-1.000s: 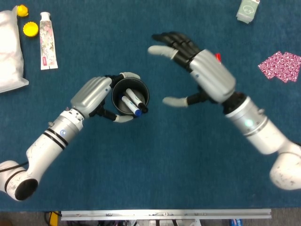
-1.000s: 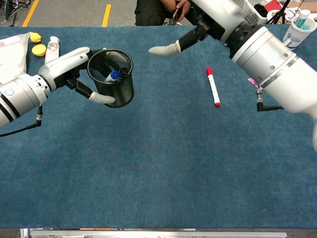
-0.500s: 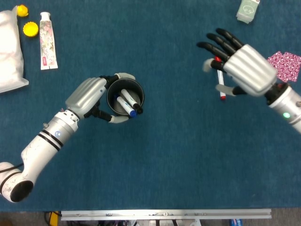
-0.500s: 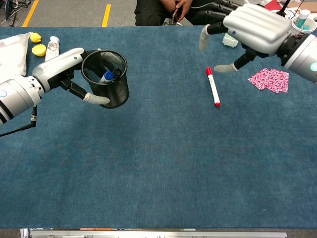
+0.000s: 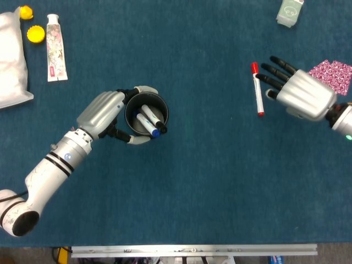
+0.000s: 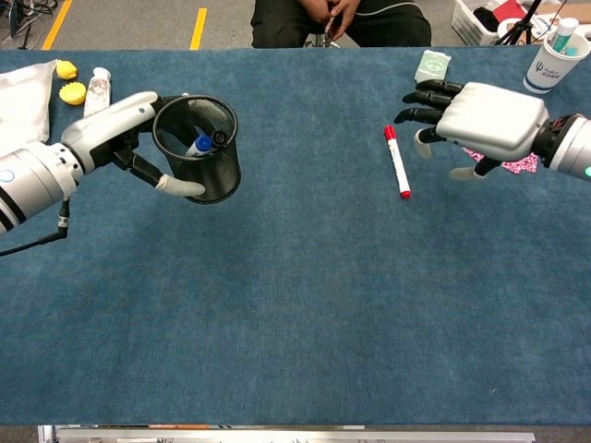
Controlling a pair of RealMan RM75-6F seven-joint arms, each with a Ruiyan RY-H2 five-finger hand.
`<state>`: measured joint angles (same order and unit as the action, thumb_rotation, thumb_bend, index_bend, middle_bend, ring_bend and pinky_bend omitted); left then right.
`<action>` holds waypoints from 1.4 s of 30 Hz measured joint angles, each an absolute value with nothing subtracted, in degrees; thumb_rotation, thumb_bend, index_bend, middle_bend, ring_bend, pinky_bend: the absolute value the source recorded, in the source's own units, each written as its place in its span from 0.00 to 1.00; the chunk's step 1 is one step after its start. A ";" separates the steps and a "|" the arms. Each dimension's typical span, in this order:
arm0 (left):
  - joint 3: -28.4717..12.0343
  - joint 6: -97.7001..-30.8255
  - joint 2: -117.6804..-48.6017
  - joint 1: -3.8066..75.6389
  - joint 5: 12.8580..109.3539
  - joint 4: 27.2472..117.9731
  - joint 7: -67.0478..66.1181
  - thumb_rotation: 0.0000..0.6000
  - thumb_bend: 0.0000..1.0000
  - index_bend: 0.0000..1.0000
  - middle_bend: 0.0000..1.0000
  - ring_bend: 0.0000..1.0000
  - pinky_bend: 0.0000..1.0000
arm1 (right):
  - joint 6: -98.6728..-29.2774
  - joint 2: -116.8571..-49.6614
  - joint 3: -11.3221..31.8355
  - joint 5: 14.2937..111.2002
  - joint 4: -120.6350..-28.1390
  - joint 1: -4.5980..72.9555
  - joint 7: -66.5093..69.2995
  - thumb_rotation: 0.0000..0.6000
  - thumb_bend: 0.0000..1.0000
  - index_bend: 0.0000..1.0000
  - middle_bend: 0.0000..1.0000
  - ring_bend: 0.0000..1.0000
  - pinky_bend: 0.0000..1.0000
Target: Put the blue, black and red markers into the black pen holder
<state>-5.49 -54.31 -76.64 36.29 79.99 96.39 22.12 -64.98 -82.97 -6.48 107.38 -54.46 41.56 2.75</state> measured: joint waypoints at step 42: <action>-5.84 -53.79 -76.82 36.03 79.21 95.06 23.25 0.95 0.14 0.20 0.41 0.32 0.28 | -64.90 -100.63 -10.11 106.78 -31.22 44.01 6.90 1.00 0.25 0.51 0.17 0.00 0.00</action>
